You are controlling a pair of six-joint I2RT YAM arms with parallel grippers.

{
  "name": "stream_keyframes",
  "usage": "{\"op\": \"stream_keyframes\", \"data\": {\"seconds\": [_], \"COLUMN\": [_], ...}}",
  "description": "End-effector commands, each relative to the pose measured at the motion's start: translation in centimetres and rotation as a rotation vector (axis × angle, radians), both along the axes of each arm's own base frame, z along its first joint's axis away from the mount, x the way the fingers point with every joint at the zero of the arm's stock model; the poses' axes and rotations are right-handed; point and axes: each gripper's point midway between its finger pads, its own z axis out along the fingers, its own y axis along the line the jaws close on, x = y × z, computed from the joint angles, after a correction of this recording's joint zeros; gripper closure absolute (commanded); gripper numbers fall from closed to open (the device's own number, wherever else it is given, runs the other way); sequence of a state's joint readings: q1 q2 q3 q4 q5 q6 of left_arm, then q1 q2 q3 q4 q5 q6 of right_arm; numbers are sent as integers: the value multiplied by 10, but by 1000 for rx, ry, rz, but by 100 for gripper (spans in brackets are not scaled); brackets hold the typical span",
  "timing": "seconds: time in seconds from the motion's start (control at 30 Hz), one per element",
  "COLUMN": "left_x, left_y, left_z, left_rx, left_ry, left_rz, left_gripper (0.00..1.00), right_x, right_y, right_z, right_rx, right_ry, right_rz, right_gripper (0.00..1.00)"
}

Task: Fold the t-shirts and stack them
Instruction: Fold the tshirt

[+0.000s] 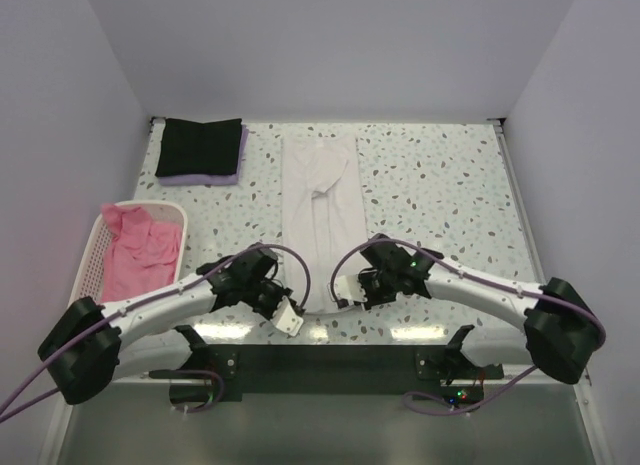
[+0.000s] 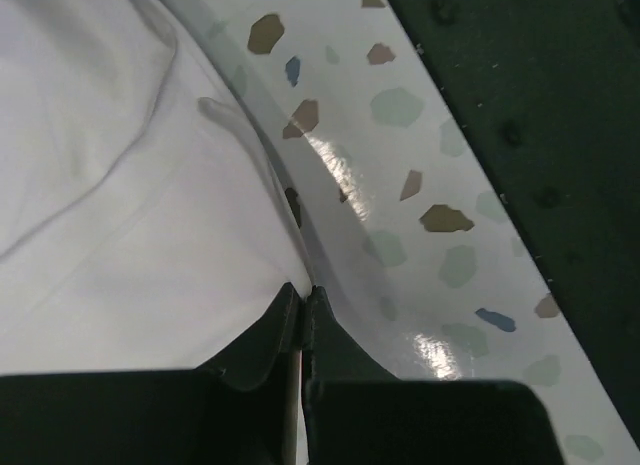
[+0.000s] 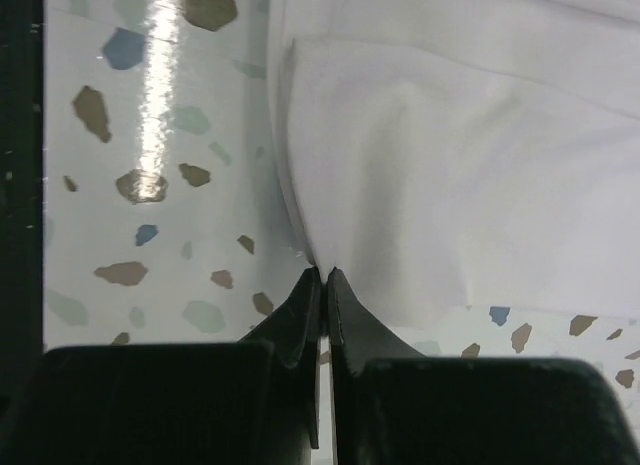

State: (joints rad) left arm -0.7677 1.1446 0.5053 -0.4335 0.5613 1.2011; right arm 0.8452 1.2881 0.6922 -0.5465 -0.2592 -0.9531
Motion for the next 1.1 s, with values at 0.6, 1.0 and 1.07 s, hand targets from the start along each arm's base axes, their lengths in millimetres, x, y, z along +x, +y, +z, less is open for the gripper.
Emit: {"op": "stream_keyframes", "data": {"seconds": [0.6,1.0,1.07], "left_x": [164,257,267], "left_y": [-3,1,6], "left_z": [82,79,67], "left_rx": [-87,-67,-52], "left_ry": [-129,-231,-221], "left_rz": [275,323,336], "left_gripper": [100,100,100], "right_x": [132,231,245], "right_y": [4,9,11], "right_z": [78,73,67], "right_rx": [79,72,71], "right_ry": [-111,-175,-171], "right_rz": [-29,-50,-56], "right_gripper": [100,100,100]}}
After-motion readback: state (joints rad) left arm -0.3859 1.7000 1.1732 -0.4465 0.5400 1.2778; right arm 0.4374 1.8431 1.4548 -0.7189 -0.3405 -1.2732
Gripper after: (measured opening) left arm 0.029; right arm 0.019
